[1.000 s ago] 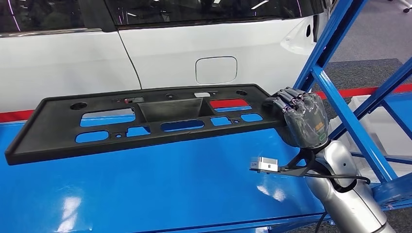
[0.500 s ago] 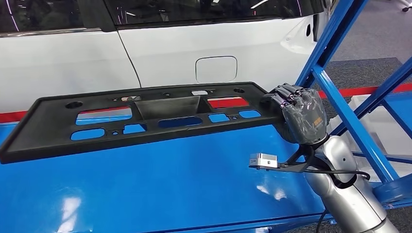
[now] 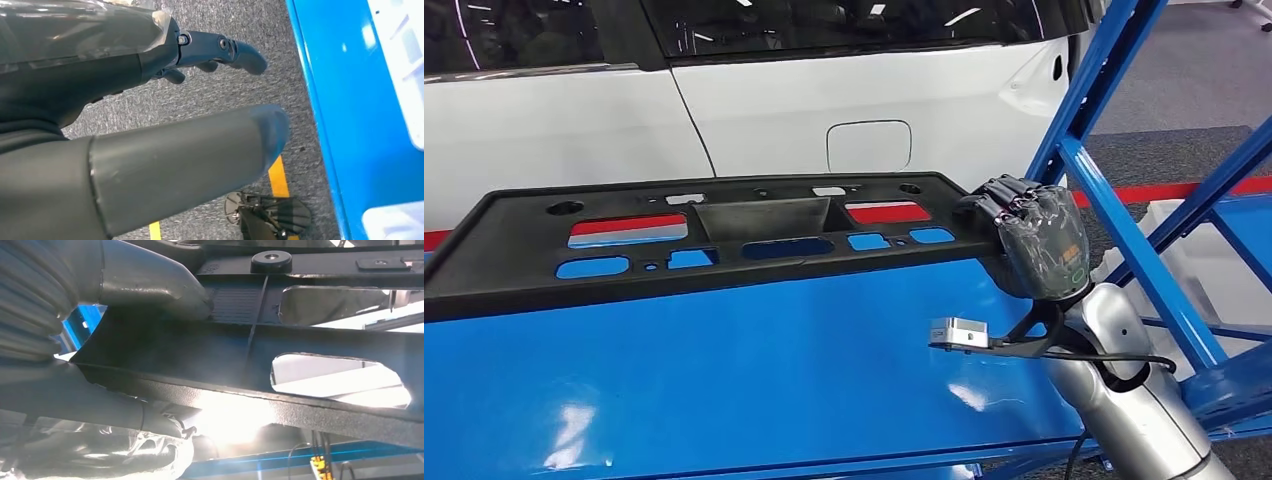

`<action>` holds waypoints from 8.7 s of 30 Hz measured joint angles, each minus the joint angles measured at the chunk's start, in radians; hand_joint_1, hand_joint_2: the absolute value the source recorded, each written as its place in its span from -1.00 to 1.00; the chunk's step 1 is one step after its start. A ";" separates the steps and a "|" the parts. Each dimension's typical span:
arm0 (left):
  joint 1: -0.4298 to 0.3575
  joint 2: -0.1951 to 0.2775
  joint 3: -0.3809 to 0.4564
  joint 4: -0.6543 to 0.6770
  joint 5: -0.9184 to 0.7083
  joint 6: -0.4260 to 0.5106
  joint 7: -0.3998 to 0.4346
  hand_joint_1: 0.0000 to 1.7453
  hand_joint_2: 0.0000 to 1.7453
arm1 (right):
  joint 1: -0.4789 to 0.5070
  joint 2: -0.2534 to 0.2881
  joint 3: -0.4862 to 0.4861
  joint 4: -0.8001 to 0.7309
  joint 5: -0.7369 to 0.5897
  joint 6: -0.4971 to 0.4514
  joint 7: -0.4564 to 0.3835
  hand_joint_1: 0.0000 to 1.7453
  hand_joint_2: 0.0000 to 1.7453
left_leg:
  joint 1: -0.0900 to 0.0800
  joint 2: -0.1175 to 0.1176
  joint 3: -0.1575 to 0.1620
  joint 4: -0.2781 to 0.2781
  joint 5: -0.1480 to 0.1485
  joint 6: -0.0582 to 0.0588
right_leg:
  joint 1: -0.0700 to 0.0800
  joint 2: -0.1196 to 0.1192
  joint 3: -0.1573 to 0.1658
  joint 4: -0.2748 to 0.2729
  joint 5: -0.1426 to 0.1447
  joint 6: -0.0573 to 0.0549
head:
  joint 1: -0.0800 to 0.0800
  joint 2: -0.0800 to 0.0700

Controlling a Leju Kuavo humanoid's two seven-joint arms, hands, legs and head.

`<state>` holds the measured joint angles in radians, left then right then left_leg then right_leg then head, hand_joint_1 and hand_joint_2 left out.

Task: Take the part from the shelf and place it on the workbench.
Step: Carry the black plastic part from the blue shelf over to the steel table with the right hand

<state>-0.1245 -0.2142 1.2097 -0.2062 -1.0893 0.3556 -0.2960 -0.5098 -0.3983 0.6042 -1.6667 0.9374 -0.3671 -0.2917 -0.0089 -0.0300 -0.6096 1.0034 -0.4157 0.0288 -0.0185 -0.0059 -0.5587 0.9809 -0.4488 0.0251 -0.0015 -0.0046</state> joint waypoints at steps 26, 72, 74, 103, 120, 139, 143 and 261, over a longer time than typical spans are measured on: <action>0.002 0.007 0.000 0.006 0.002 -0.006 0.003 -1.00 -1.00 | 0.010 -0.010 -0.006 0.002 0.029 0.018 0.018 1.00 1.00 | 0.012 0.019 -0.016 0.045 -0.036 0.005 | 0.013 0.001 -0.013 0.094 -0.064 0.027 | 0.021 0.000; 0.000 0.018 0.000 0.007 0.010 -0.015 0.013 -1.00 -1.00 | 0.090 0.007 -0.028 -0.017 0.094 0.017 0.038 1.00 1.00 | 0.015 0.032 0.050 0.057 -0.094 0.002 | 0.031 0.005 -0.043 0.030 0.015 -0.036 | -0.013 0.000; -0.002 0.020 0.000 0.007 0.009 -0.016 0.014 -1.00 -1.00 | 0.092 0.010 -0.032 -0.020 0.093 0.022 0.039 1.00 1.00 | 0.006 0.037 0.066 0.020 -0.086 0.013 | 0.031 0.002 -0.046 0.030 0.024 -0.025 | -0.010 0.000; -0.003 0.022 0.016 0.007 0.031 -0.018 0.013 -1.00 -1.00 | 0.100 0.069 -0.046 -0.027 0.111 0.042 0.027 1.00 1.00 | 0.009 0.031 0.050 0.043 -0.089 0.013 | 0.024 0.012 -0.055 0.036 0.022 -0.027 | -0.016 0.000; -0.003 0.018 0.016 0.007 0.033 -0.019 0.015 -1.00 -1.00 | 0.120 0.098 -0.054 -0.036 0.158 0.049 0.049 1.00 1.00 | 0.017 0.043 -0.027 0.002 0.026 -0.014 | -0.007 0.008 0.032 0.019 -0.057 0.026 | 0.009 0.000; -0.006 0.021 0.016 0.007 0.030 -0.020 0.016 -1.00 -1.00 | 0.138 0.112 -0.072 -0.042 0.173 0.043 0.045 1.00 1.00 | 0.018 0.031 0.054 -0.013 -0.039 0.014 | 0.003 0.008 -0.056 0.053 -0.004 0.013 | -0.020 0.000; -0.007 0.021 0.016 0.007 0.030 -0.020 0.016 -1.00 -1.00 | 0.144 0.113 -0.075 -0.041 0.173 0.043 0.045 1.00 1.00 | 0.016 0.038 0.022 -0.017 -0.011 0.024 | 0.002 0.007 -0.151 0.292 -0.126 0.006 | -0.005 0.000; 0.005 0.012 0.010 0.007 0.051 0.100 -0.150 -1.00 -1.00 | 0.215 0.068 -0.153 -0.093 0.108 0.011 0.006 1.00 1.00 | 0.037 -0.009 0.061 -0.006 -0.060 0.006 | -0.001 0.071 -0.099 0.081 0.003 0.025 | 0.002 0.000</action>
<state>-0.1194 -0.2026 1.2199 -0.1987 -1.0386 0.4553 -0.4462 -0.2950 -0.3301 0.4510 -1.7595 1.0457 -0.3563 -0.2862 0.0278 -0.0393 -0.5483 0.9971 -0.4754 0.0352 -0.0197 0.0655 -0.6573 1.0624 -0.4460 0.0503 0.0001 -0.0042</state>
